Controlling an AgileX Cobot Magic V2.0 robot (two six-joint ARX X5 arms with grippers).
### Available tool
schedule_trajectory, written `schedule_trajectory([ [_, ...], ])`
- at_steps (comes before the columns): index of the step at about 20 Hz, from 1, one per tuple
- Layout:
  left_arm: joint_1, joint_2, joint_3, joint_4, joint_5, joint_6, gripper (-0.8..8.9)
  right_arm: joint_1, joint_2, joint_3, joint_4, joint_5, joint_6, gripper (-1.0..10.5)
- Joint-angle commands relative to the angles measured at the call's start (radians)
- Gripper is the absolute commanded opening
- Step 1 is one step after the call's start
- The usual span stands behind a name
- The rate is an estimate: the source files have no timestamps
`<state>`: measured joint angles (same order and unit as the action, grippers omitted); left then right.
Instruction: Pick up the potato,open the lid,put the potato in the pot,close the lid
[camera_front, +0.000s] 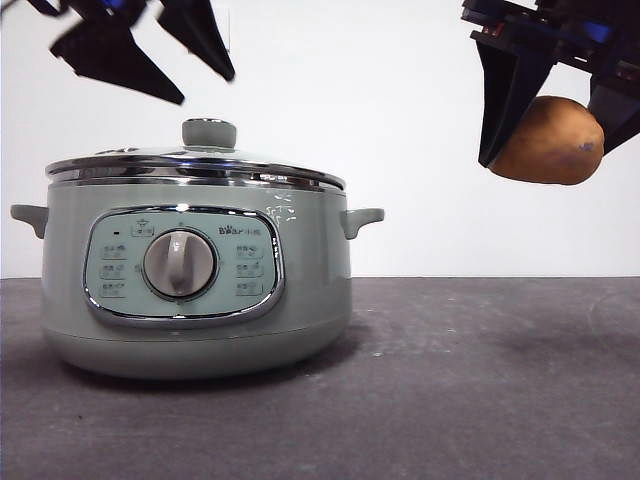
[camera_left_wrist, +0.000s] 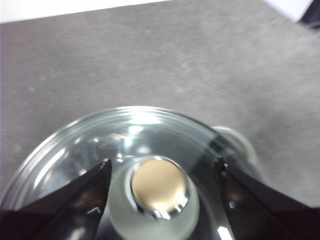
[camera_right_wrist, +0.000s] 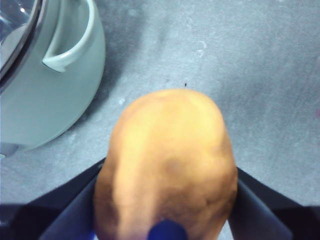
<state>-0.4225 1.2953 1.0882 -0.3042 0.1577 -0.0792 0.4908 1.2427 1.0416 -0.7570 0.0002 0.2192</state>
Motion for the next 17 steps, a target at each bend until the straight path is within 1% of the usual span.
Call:
schedule_trajectory([
  [1, -0.016, 0.044, 0.001, 0.039, -0.033, 0.036, 3.47, 0.001, -0.002, 0.002, 0.000, 0.000, -0.008, -0.1],
  [6, -0.018, 0.123, 0.001, 0.041, -0.050, 0.036, 3.47, 0.002, -0.002, 0.002, 0.000, 0.001, -0.007, -0.1],
  [10, -0.025, 0.130, 0.001, 0.041, -0.053, 0.036, 3.31, 0.002, -0.002, 0.002, 0.000, 0.001, -0.007, -0.1],
  [11, -0.025, 0.130, 0.001, 0.032, -0.053, 0.038, 2.24, 0.002, -0.002, 0.002, 0.000, 0.001, -0.007, -0.1],
  [13, -0.024, 0.130, 0.001, 0.006, -0.052, 0.062, -0.23, 0.002, -0.002, 0.002, 0.000, 0.001, -0.007, -0.1],
  [14, -0.024, 0.130, 0.001, 0.001, -0.053, 0.062, -0.08, 0.002, -0.002, 0.002, 0.000, 0.001, -0.007, -0.1],
  [17, -0.024, 0.130, 0.001, 0.017, -0.053, 0.062, -0.08, 0.002, -0.002, 0.002, 0.001, 0.000, -0.007, -0.1],
])
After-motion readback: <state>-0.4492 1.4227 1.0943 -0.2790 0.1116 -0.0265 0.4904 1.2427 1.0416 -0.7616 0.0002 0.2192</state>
